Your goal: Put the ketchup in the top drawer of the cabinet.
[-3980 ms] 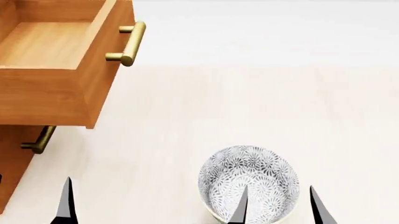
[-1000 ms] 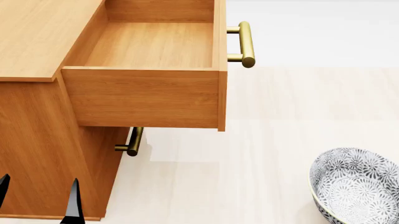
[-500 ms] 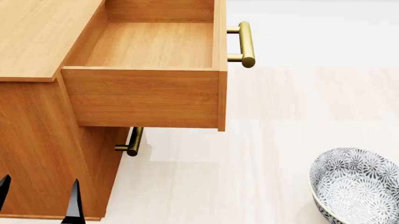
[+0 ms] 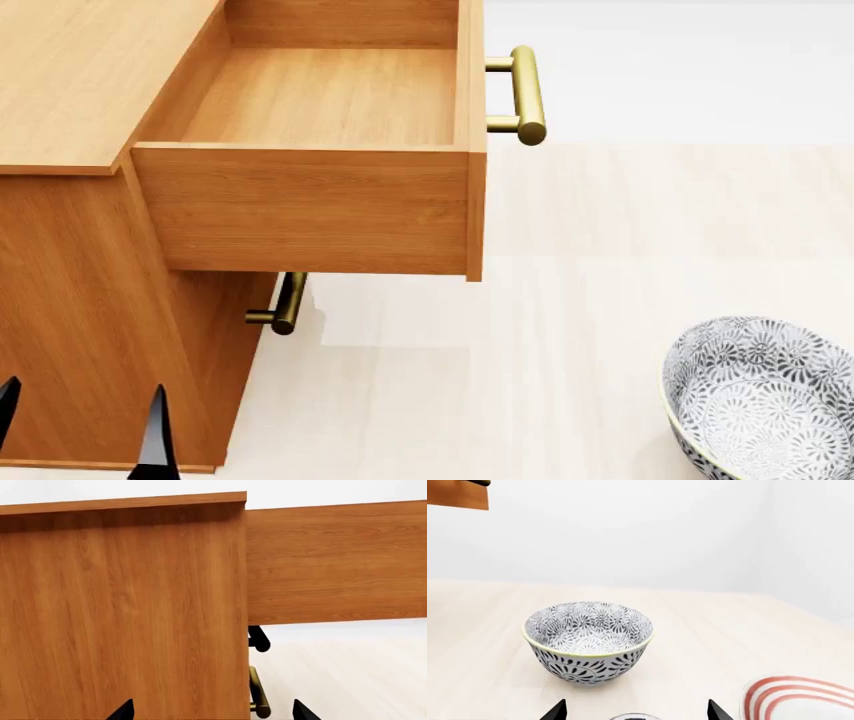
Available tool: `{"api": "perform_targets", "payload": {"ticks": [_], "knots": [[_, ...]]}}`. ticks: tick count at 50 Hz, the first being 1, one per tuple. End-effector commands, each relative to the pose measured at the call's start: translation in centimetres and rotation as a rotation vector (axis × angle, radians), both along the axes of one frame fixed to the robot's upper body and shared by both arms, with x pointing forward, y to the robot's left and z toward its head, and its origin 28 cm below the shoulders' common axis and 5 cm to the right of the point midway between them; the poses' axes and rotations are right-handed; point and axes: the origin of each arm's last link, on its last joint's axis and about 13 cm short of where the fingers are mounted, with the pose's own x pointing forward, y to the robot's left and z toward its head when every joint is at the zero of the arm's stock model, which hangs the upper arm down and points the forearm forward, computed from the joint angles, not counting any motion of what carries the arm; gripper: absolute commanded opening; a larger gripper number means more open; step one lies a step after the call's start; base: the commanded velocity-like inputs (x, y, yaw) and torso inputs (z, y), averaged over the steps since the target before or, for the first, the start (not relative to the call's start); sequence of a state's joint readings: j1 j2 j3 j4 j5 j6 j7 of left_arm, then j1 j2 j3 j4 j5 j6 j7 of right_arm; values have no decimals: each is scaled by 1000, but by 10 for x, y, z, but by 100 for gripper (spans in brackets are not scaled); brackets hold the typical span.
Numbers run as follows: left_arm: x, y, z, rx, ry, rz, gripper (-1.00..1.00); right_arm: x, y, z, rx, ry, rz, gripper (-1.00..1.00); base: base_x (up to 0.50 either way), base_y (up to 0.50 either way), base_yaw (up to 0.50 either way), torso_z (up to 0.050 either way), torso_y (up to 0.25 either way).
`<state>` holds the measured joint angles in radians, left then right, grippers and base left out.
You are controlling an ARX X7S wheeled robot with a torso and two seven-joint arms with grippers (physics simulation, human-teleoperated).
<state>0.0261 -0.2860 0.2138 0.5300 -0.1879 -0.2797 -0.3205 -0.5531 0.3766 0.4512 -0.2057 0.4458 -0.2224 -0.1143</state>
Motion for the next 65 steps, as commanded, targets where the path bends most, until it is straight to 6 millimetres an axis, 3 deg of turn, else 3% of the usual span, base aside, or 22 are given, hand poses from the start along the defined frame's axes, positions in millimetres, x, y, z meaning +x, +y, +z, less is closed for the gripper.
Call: {"api": "perform_targets", "payload": {"ticks": [1,38,61,62,65], "knots": [[1,1,-1,-3,3,3,100,1,-1,-6,10,17,-24,100,0,0,0,0,0],[3,1,-3,-5,9,5,100,3,0,-28,21,126,-30,100,0,0,0,0,0],[1,3,-4,-9,10,10,100,0,1,-31,40,125,-53,100,0,0,0,0,0],[1,3,-5,-9,12,10,100,-1,1,-31,37,124,-51,-100,0,0,0,0,0],[2,3,-5,-9,12,11,100,0,1,-32,41,121,-55,-100,0,0,0,0,0]]}}
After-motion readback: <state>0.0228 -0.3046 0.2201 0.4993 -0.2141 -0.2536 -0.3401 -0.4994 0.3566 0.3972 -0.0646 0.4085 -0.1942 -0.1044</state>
